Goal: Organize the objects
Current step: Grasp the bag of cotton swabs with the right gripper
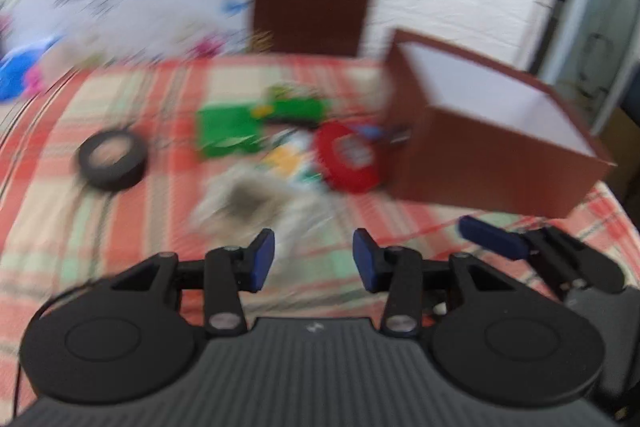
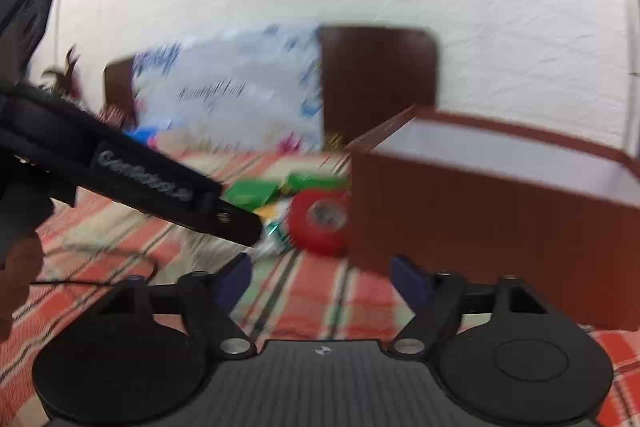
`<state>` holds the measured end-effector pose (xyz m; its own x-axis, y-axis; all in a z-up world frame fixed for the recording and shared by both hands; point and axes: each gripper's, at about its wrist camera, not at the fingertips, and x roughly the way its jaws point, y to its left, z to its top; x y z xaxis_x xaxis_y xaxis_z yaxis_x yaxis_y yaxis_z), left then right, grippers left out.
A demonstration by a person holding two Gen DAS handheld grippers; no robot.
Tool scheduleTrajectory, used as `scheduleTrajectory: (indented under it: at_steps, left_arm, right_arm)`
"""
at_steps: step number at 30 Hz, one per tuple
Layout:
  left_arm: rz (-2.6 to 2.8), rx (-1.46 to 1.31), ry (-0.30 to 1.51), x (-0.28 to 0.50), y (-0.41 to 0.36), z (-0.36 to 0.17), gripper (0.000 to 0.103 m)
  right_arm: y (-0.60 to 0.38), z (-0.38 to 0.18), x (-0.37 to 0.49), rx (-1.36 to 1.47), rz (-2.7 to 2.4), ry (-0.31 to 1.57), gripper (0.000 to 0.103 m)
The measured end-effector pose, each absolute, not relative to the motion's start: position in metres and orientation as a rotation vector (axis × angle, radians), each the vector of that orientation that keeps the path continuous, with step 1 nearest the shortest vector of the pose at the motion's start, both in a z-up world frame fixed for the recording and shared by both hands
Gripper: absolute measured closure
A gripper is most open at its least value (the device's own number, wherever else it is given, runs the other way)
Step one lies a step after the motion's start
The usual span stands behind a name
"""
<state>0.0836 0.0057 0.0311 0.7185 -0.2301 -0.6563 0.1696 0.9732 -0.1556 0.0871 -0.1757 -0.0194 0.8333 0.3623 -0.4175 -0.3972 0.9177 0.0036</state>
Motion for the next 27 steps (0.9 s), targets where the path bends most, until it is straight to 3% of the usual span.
scheduleTrajectory:
  at_steps: [7,10,11,12,14,16,17,18,21,27]
  left_arm:
    - [-0.002,-0.234,0.714,0.077,0.104,-0.008,0.058]
    - [-0.036,-0.234,0.625,0.070,0.113,-0.019,0.058]
    - [-0.037,-0.217,0.606,0.068,0.110,-0.021,0.057]
    - [-0.034,-0.199,0.601,0.068,0.107,-0.020,0.054]
    - [-0.046,-0.174,0.598,0.070,0.102,-0.020,0.048]
    - [-0.050,-0.157,0.595,0.069,0.100,-0.021,0.046]
    - [-0.051,-0.152,0.593,0.069,0.099,-0.021,0.045]
    - [-0.050,-0.149,0.591,0.068,0.099,-0.023,0.045]
    - [-0.048,-0.139,0.592,0.067,0.098,-0.023,0.045]
    - [-0.125,-0.245,0.639,0.069,0.100,0.001,0.045]
  right_arm:
    - [-0.134,-0.028,0.101,-0.103,0.511,0.516,0.040]
    - [-0.116,-0.031,0.110,-0.164,0.524,0.507,0.023]
    - [-0.106,-0.034,0.115,-0.206,0.516,0.498,0.013]
    - [-0.101,-0.033,0.117,-0.240,0.516,0.503,0.011]
    - [-0.094,-0.035,0.128,-0.259,0.528,0.549,0.019]
    - [-0.096,-0.036,0.141,-0.202,0.567,0.577,0.038]
    - [-0.099,-0.036,0.143,-0.174,0.578,0.589,0.062]
    - [-0.103,-0.037,0.143,-0.169,0.558,0.585,0.078]
    - [-0.115,-0.040,0.133,-0.159,0.543,0.590,0.099]
    - [-0.156,-0.041,0.087,-0.137,0.522,0.588,0.101]
